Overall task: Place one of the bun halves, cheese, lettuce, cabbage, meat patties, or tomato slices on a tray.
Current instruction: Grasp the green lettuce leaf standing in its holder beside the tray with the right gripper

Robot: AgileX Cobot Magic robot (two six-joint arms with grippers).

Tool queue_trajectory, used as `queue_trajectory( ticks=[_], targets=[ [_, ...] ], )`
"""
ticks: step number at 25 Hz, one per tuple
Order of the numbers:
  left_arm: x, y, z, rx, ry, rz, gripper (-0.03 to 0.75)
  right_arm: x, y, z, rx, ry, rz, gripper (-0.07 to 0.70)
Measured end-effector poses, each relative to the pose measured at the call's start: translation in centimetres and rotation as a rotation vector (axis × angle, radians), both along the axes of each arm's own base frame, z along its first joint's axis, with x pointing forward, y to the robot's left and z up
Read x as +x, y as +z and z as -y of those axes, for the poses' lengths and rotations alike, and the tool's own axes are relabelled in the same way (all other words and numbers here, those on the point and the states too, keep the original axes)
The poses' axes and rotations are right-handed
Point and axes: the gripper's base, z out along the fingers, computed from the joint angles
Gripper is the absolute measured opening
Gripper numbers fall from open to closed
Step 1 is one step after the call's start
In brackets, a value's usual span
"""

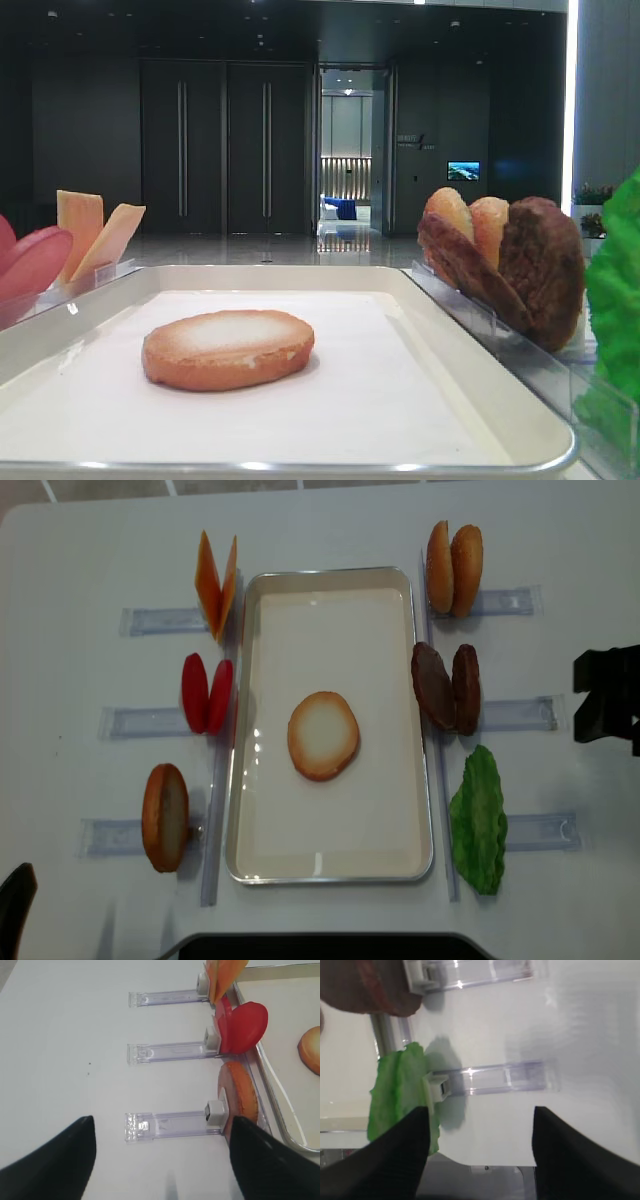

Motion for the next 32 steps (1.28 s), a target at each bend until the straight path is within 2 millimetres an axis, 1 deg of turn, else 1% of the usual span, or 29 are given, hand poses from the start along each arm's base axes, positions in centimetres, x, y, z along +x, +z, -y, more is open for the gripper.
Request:
queue_trajectory(
  ticks=[5,8,11,16,21,27,29,31,32],
  targets=[
    [0.0,0.0,0.0,-0.001,0.000,0.000,0.636,-1.2,-1.1,-4.7,-0.071,0.095,-0.060,0.426],
    [0.0,0.0,0.0,-0.001,0.000,0.000,0.636,-1.6,-1.9,-6.6,-0.096,0.110,-0.094,0.426],
    [0.0,0.0,0.0,-0.001,0.000,0.000,0.636,-1.7,-2.5,-7.7,-0.098,0.104,-0.111,0.426],
    [0.0,0.0,0.0,-0.001,0.000,0.000,0.636,-1.0,-3.6,-8.7,-0.102,0.099,-0.122,0.426],
    [0.0,0.0,0.0,-0.001,0.000,0.000,0.636,-0.4,-4.0,-9.2,-0.078,0.084,-0.092,0.408],
    [0.0,0.0,0.0,-0.001,0.000,0.000,0.636,0.2,-5.2,-9.7,-0.114,0.086,-0.132,0.388],
    [0.0,0.0,0.0,-0.001,0.000,0.000,0.636,0.3,-5.5,-9.7,-0.121,0.087,-0.138,0.360],
    [0.0,0.0,0.0,-0.001,0.000,0.000,0.636,0.4,-5.5,-9.7,-0.125,0.088,-0.136,0.301],
    [0.0,0.0,0.0,-0.001,0.000,0.000,0.636,0.4,-5.5,-9.7,-0.126,0.091,-0.135,0.256]
  ],
)
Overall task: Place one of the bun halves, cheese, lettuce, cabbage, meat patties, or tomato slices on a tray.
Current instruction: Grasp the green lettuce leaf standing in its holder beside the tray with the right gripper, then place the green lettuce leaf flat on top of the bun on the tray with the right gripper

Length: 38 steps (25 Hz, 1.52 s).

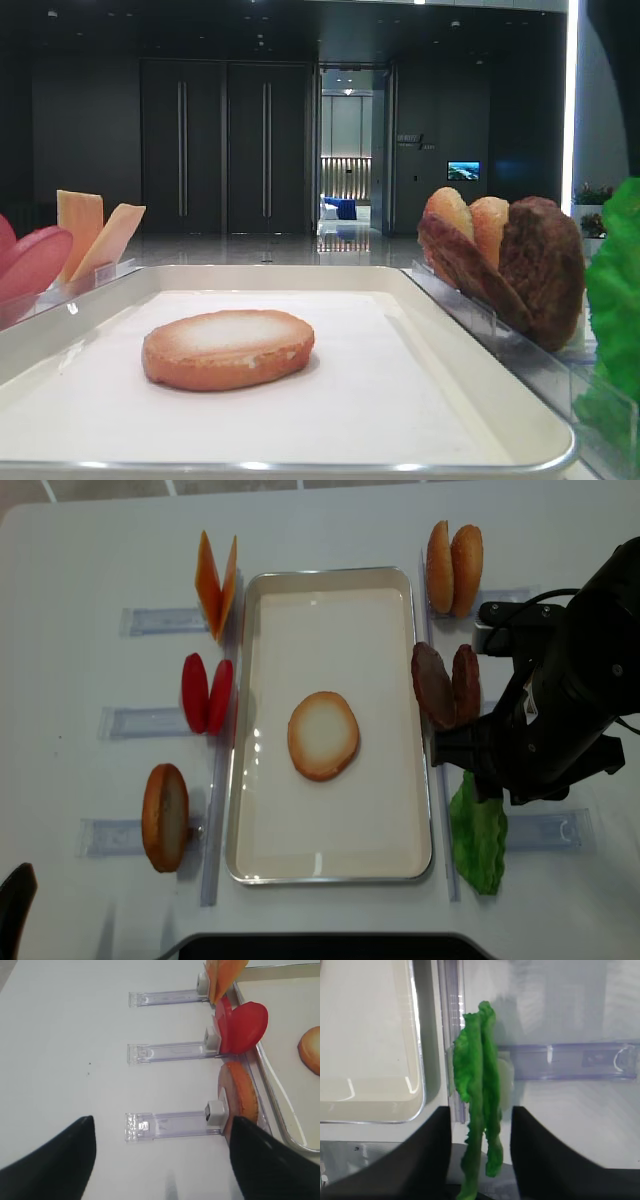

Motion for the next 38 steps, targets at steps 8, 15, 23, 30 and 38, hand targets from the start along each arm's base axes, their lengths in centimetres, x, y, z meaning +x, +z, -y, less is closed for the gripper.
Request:
queue_trajectory(
  ticks=[8,15,23,30,38],
  targets=[
    [0.0,0.0,0.0,0.000,0.000,0.000,0.636,0.1,0.0,0.0,0.004,0.014,0.012,0.024],
    [0.0,0.0,0.0,0.000,0.000,0.000,0.636,0.5,2.5,-0.4,0.000,0.058,0.011,0.024],
    [0.0,0.0,0.0,0.000,0.000,0.000,0.636,2.6,9.5,-1.6,0.098,0.089,0.225,0.024],
    [0.0,0.0,0.0,0.000,0.000,0.000,0.636,2.8,10.7,-1.7,0.112,0.105,0.264,0.024],
    [0.0,0.0,0.0,0.000,0.000,0.000,0.636,3.2,10.8,-4.6,0.372,0.184,0.276,0.024]
  ],
)
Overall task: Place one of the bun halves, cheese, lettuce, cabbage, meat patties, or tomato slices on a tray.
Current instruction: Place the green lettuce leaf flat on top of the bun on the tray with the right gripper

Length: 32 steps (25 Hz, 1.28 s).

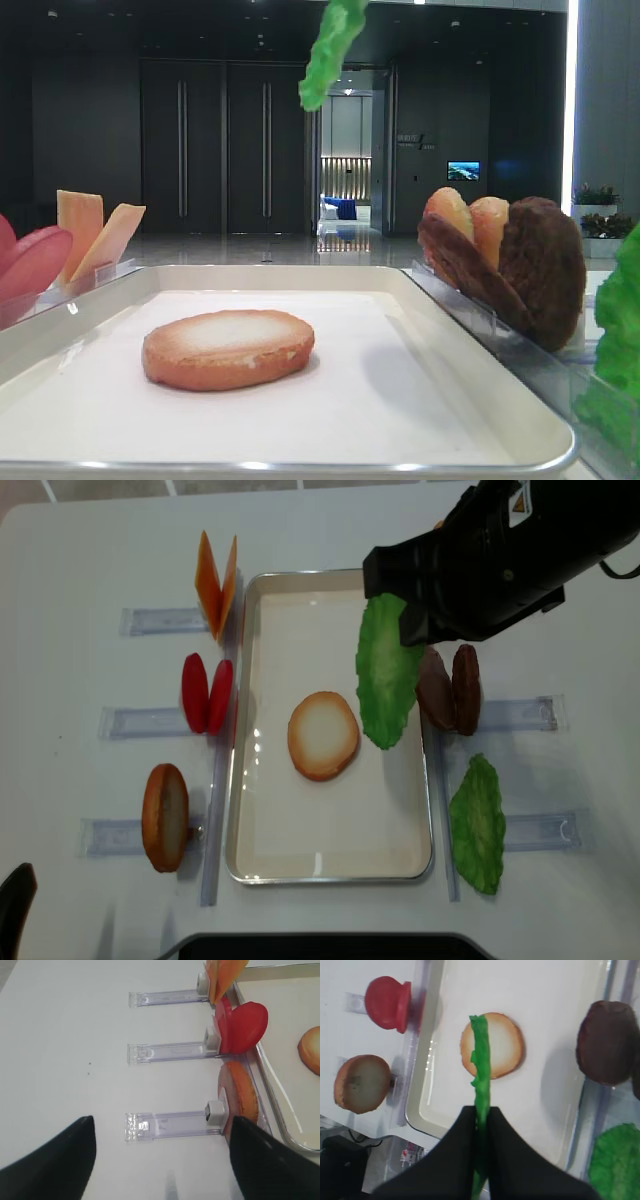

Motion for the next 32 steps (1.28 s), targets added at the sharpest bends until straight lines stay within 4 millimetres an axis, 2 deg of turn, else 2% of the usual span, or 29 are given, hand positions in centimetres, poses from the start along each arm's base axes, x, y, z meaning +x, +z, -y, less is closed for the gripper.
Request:
queue_trajectory(
  ticks=[10,17,23,32],
  targets=[
    [0.0,0.0,0.0,0.000,0.000,0.000,0.636,2.1,-2.5,-3.3,0.131,0.072,-0.029,0.024],
    [0.0,0.0,0.0,0.000,0.000,0.000,0.636,3.1,-5.9,-5.9,0.101,0.100,-0.061,0.024],
    [0.0,0.0,0.0,0.000,0.000,0.000,0.636,4.1,-8.7,-7.3,0.091,0.105,-0.099,0.024],
    [0.0,0.0,0.0,0.000,0.000,0.000,0.636,4.6,-9.7,-8.7,0.149,0.104,-0.066,0.024]
  ],
)
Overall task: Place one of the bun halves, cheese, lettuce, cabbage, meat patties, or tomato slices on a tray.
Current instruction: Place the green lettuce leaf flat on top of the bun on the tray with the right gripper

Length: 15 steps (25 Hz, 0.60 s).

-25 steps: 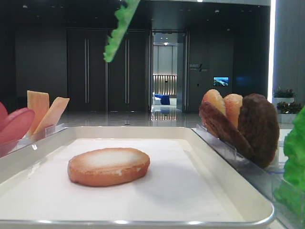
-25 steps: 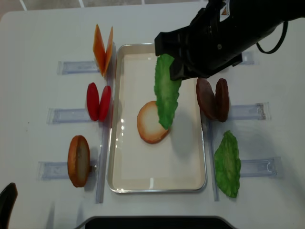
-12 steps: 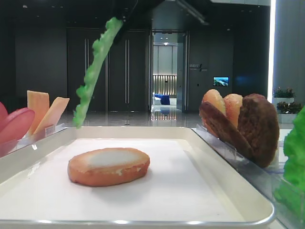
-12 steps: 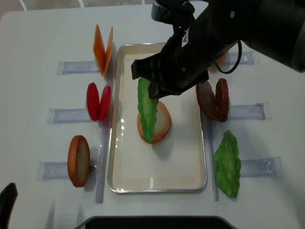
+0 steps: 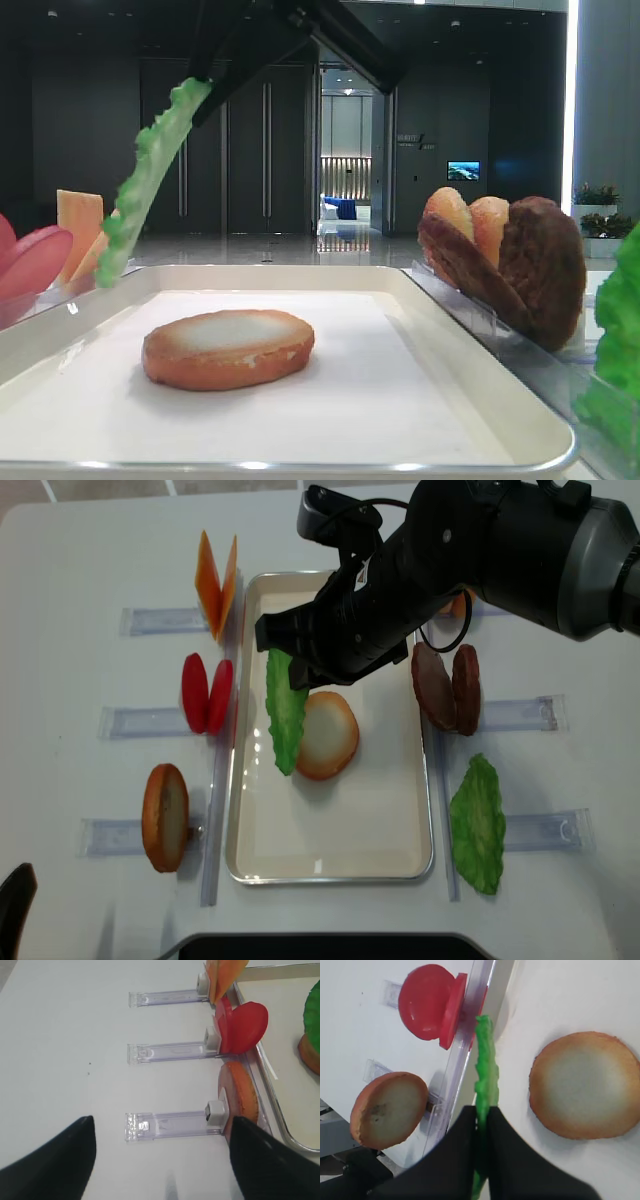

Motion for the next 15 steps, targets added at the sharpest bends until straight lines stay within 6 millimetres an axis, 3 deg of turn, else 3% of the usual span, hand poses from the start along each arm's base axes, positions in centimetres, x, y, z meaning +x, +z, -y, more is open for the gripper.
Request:
queue_trajectory(
  ticks=[15],
  targets=[
    [0.0,0.0,0.0,0.000,0.000,0.000,0.636,0.8,-2.4,-0.7,-0.038,0.037,0.017,0.024]
  ],
)
